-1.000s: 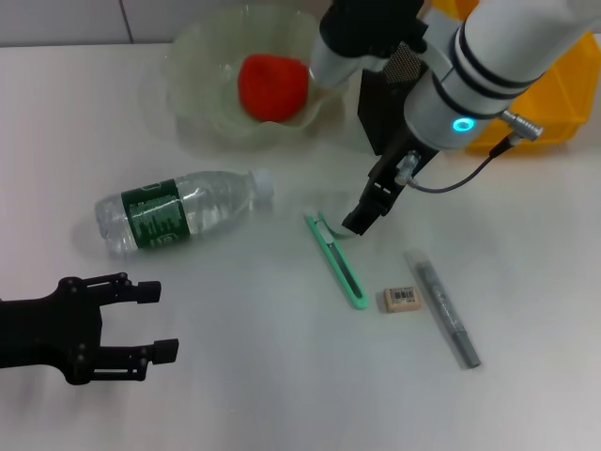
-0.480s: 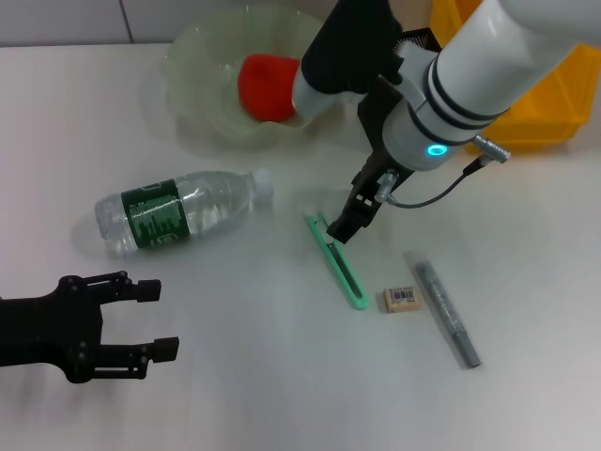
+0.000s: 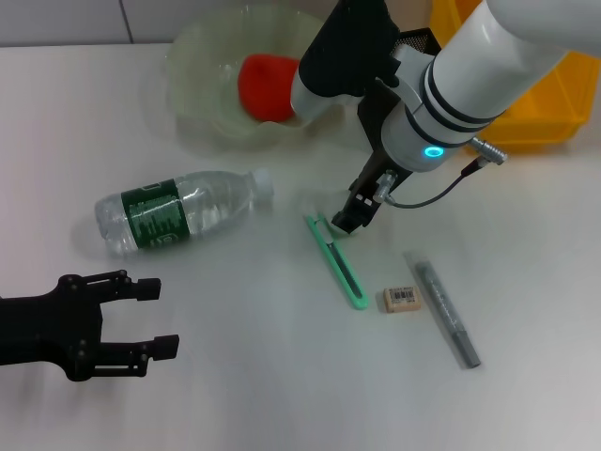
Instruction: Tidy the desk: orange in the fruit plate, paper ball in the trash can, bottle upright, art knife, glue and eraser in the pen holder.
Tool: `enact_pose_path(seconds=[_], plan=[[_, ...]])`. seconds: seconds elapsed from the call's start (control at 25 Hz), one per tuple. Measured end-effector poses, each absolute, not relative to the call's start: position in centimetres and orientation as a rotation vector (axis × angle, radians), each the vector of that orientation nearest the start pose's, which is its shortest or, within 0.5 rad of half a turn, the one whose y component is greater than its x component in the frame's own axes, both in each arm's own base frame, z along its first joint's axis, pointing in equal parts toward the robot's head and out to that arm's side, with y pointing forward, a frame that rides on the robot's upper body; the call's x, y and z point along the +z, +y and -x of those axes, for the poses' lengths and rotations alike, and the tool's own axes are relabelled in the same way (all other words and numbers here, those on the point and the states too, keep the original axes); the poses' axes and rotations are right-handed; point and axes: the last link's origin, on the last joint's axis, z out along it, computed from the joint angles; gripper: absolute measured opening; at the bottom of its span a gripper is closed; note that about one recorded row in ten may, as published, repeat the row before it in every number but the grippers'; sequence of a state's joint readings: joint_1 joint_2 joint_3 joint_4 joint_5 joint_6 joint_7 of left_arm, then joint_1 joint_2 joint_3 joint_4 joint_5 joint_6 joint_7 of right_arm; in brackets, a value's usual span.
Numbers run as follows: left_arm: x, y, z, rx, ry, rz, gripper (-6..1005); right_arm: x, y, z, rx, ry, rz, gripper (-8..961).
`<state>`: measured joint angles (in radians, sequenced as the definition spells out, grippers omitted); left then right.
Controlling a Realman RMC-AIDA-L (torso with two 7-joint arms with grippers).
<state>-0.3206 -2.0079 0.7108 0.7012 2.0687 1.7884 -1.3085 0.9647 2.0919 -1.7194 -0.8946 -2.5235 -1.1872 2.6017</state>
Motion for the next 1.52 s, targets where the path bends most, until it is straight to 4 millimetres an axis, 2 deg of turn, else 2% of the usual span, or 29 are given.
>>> enact_pose_path(seconds=[0.24, 0.28, 0.32, 0.36, 0.44, 0.48, 0.56, 0.6, 0.64, 0.68, 0.84, 0.96, 1.16, 1.32, 1.52], plan=[[2.7, 24.9, 31.9, -0.627, -0.690, 2.856, 837, -8.4, 38.8, -11.4, -0.633, 0.525, 2.700, 467], [2.8, 25.0, 31.9, -0.627, -0.691, 2.856, 837, -7.9, 38.6, -11.2, -0.636, 0.535, 2.702, 464], [2.8, 25.0, 31.9, -0.627, -0.694, 2.855, 837, -6.1, 38.4, -10.8, -0.624, 0.559, 2.691, 460], [2.8, 25.0, 31.9, -0.627, -0.694, 2.855, 837, -6.1, 38.4, -10.8, -0.624, 0.559, 2.691, 457], [2.9, 24.9, 31.9, -0.626, -0.704, 2.854, 837, -3.2, 38.0, -10.4, -0.624, 0.594, 2.658, 450], [2.9, 24.9, 31.9, -0.626, -0.704, 2.854, 837, -3.2, 38.0, -10.4, -0.624, 0.594, 2.658, 450], [3.0, 24.9, 32.0, -0.624, -0.707, 2.854, 837, -1.0, 37.8, -10.6, -0.637, 0.645, 2.619, 449], [3.0, 24.9, 32.0, -0.624, -0.707, 2.854, 837, -1.0, 37.8, -10.6, -0.637, 0.645, 2.619, 448], [3.1, 25.0, 32.0, -0.620, -0.703, 2.854, 837, 0.2, 37.9, -11.0, -0.650, 0.680, 2.575, 448], [3.1, 25.0, 32.0, -0.619, -0.702, 2.853, 837, 0.2, 37.9, -11.0, -0.650, 0.680, 2.575, 447], [3.2, 25.2, 31.9, -0.617, -0.698, 2.854, 837, 2.3, 38.6, -12.3, -0.666, 0.758, 2.473, 445], [3.2, 25.2, 31.9, -0.619, -0.697, 2.852, 837, 4.4, 39.6, -13.7, -0.631, 0.821, 2.362, 444], [3.2, 25.3, 31.8, -0.626, -0.694, 2.848, 836, 6.0, 40.7, -15.1, -0.537, 0.860, 2.277, 465], [3.0, 25.4, 31.7, -0.634, -0.693, 2.846, 836, 7.4, 42.2, -16.5, -0.397, 0.830, 2.184, 481], [3.1, 25.6, 31.5, -0.642, -0.686, 2.840, 836, 6.9, 44.0, -17.6, -0.312, 0.775, 2.121, 501]])
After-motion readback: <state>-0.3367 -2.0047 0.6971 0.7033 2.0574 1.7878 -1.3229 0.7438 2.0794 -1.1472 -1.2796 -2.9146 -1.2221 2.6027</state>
